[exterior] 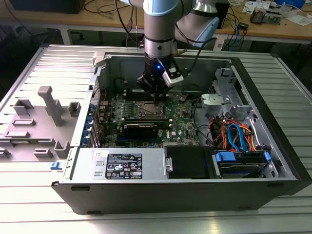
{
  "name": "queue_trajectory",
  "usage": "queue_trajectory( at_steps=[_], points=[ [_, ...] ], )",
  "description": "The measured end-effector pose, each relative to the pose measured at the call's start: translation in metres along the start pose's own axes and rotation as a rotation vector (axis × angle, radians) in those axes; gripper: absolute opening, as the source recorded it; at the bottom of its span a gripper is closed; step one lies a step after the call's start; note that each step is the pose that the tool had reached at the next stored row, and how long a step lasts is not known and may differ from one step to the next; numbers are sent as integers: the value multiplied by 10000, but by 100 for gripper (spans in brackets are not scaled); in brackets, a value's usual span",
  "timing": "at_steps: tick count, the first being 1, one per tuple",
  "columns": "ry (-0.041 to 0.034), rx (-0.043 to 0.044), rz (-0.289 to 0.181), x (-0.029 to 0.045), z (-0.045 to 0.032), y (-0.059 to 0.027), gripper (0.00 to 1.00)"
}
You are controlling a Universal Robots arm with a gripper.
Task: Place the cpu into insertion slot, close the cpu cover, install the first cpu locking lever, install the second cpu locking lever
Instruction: 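Install the second cpu locking lever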
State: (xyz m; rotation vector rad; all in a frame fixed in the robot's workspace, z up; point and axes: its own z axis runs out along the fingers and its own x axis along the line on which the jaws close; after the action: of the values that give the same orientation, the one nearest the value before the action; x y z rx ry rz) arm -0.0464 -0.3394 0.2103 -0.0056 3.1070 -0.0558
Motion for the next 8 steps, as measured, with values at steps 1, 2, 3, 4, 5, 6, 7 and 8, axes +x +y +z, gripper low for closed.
queue_trajectory(
  at_steps=[1,2,3,4,5,6,7,8],
  points=[
    [0,0,0,0,1,-20,11],
    [0,0,1,0,2,-43,11],
    [0,0,1,1,2,-61,11],
    [0,1,1,1,3,-80,11],
    [0,0,1,1,3,-102,11],
    [0,1,1,1,4,-122,11],
    [-1,0,0,1,5,-137,11],
    [1,1,-1,0,1,-154,11]
  ],
)
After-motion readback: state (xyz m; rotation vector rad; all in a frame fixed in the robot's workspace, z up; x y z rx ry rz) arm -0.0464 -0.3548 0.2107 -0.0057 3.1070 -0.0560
